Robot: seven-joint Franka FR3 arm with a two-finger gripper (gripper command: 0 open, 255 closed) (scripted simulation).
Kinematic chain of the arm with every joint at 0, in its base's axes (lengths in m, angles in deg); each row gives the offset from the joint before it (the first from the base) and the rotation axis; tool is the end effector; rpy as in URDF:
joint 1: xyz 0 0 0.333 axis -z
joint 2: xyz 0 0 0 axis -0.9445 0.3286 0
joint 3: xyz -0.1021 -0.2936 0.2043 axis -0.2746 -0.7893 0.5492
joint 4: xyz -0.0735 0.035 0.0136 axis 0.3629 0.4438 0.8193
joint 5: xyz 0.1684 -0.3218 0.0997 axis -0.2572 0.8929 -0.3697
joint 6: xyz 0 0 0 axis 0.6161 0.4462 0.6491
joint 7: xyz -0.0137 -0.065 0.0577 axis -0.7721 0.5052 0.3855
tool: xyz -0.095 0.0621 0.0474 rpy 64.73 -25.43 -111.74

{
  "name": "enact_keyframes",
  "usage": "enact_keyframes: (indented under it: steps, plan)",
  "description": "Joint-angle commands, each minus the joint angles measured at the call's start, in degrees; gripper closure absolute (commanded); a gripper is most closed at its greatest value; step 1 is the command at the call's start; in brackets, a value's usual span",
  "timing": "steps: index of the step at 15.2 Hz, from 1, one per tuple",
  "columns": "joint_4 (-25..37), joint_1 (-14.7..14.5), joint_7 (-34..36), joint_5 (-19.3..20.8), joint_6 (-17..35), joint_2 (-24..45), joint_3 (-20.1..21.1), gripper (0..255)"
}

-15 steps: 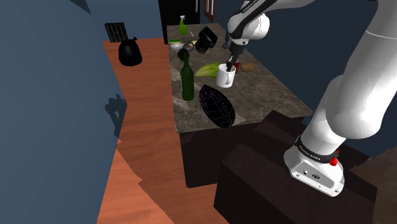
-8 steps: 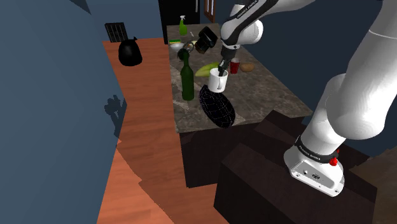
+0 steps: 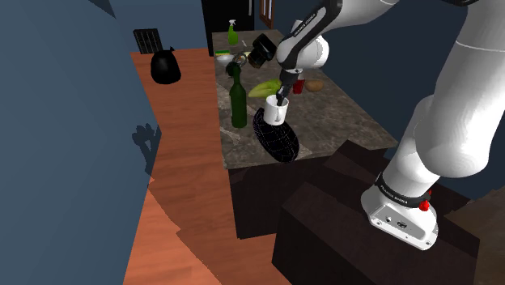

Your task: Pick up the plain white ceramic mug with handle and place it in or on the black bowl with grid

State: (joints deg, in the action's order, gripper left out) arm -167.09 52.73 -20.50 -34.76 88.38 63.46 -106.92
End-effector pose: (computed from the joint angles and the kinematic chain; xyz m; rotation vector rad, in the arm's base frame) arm 0.5164 -0.0926 0.3568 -3.0532 -0.3834 -0.2807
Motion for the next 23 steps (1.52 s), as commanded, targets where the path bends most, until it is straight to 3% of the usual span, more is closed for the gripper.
enact_keyframes:
  steps: [1, 7, 14, 15, 20, 23]
  plan:
    - [-0.29, 0.26, -1.45, -1.86, 1.42, 1.39, 0.47, 255]
    - [-0.44, 1.47, -5.6, -7.17, 4.78, 5.44, 2.39, 255]
    - [-0.44, 1.49, -5.6, -7.16, 4.78, 5.44, 2.41, 255]
    - [-0.44, 1.5, -5.6, -7.16, 4.78, 5.44, 2.41, 0]
    - [-0.45, 1.49, -5.6, -7.16, 4.78, 5.44, 2.41, 0]
    - [-1.38, -0.17, -0.45, 0.12, 0.7, -0.77, -0.55, 0]
